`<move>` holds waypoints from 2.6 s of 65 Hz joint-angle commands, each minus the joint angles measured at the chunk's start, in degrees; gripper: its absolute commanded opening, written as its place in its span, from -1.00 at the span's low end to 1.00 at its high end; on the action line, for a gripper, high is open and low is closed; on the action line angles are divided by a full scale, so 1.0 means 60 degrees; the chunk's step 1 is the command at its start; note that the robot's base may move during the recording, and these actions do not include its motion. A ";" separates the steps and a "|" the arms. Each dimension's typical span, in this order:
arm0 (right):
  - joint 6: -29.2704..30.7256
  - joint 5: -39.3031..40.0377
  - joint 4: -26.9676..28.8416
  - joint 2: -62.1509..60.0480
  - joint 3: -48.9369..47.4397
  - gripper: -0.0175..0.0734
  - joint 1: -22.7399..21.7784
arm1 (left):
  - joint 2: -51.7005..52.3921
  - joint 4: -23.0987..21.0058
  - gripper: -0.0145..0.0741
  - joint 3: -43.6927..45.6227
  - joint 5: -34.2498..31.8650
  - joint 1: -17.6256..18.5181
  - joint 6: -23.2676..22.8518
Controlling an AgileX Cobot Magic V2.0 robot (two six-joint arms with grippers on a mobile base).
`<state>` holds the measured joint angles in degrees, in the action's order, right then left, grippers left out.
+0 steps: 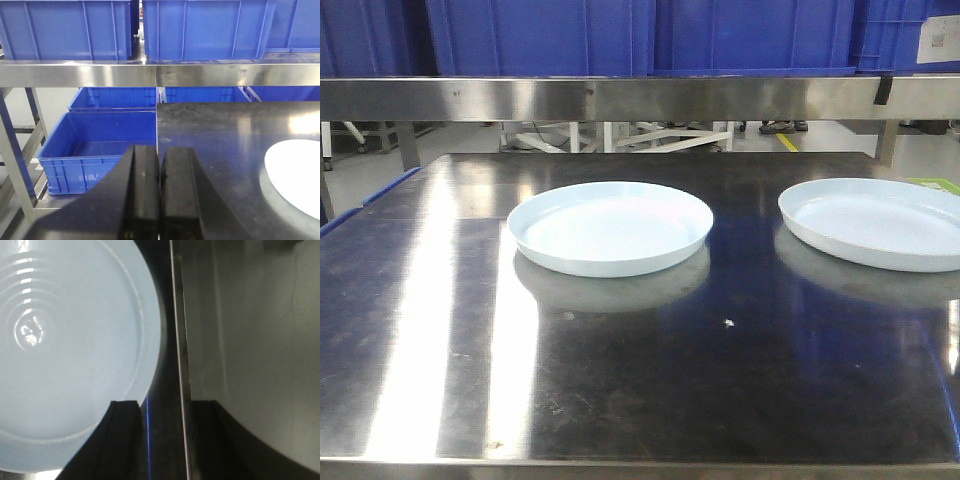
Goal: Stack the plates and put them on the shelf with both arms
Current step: 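Lower the right gripper onto the rim of the other white plate and grasp, then lift the plate and set it on top of the centered plate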
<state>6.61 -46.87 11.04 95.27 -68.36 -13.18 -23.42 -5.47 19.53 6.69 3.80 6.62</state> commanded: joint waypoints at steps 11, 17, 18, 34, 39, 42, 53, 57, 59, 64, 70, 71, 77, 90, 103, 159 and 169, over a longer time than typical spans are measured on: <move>0.0078 0.0316 0.0055 -0.0006 -0.0349 0.25 -0.0442 | -0.0022 -0.0014 -0.49 0.0278 -0.0761 -0.0014 -0.0011; 0.0078 0.0326 0.0055 0.0195 -0.0486 0.25 -0.0534 | -0.0022 -0.0014 -0.49 0.0278 -0.0761 -0.0014 -0.0011; 0.0078 0.0326 0.0055 0.0241 -0.0517 0.25 -0.0543 | -0.0022 -0.0014 -0.49 0.0278 -0.0761 -0.0014 -0.0011; 0.0078 -0.0068 0.0163 0.1174 -0.1599 0.25 -0.0482 | -0.0022 -0.0014 -0.49 0.0278 -0.0761 -0.0014 -0.0011; 0.0078 -0.0527 0.0163 0.1331 -0.2105 0.25 -0.0457 | -0.0022 -0.0014 -0.49 0.0278 -0.0761 -0.0014 -0.0011; 0.0078 -0.0761 0.0163 0.1356 -0.2345 0.25 -0.0457 | -0.0022 -0.0014 -0.49 0.0278 -0.0761 -0.0014 -0.0011; 0.0078 -0.0776 0.0349 0.1377 -0.2758 0.25 -0.0442 | -0.0022 -0.0014 -0.49 0.0278 -0.0761 -0.0014 -0.0011; 0.0104 -0.0756 0.0490 0.1445 -0.2758 0.25 -0.0357 | -0.0022 -0.0014 -0.49 0.0278 -0.0761 -0.0014 -0.0011; 0.0122 -0.0765 0.0546 0.1469 -0.2758 0.25 -0.0321 | -0.0022 -0.0014 -0.49 0.0278 -0.0761 -0.0014 -0.0011; 0.0140 -0.0775 0.0587 0.1598 -0.2758 0.25 -0.0214 | -0.0022 -0.0014 -0.49 0.0278 -0.0761 -0.0014 -0.0011; 0.0140 -0.0666 0.0587 0.1764 -0.2758 0.25 -0.0061 | -0.0022 -0.0014 -0.49 0.0278 -0.0761 -0.0014 -0.0011; 0.0140 -0.0649 0.0592 0.1804 -0.2758 0.25 -0.0034 | -0.0022 -0.0014 -0.49 0.0278 -0.0761 -0.0014 -0.0011; 0.0148 -0.0525 0.0592 0.1998 -0.2760 0.25 0.0123 | -0.0022 -0.0014 -0.49 0.0278 -0.0761 -0.0014 -0.0011; 0.0147 -0.0440 0.0592 0.2245 -0.2778 0.25 0.0133 | -0.0022 -0.0014 -0.49 0.0278 -0.0761 -0.0014 -0.0011; 0.0147 -0.0368 0.0592 0.2245 -0.2795 0.00 0.0133 | -0.0022 -0.0014 -0.49 0.0278 -0.0761 -0.0014 -0.0011; 0.0184 -0.0936 0.3670 0.1009 -0.3673 -0.51 0.1563 | -0.0022 -0.0014 -0.49 0.0278 -0.0761 -0.0014 -0.0011; 0.0184 0.0093 0.3670 0.1341 -0.3667 -0.51 0.2986 | -0.0022 -0.0014 -0.49 0.0278 -0.0761 -0.0014 -0.0011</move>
<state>7.12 -51.19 30.21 105.26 -88.58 1.28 -23.42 -5.47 19.53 6.69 3.80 6.62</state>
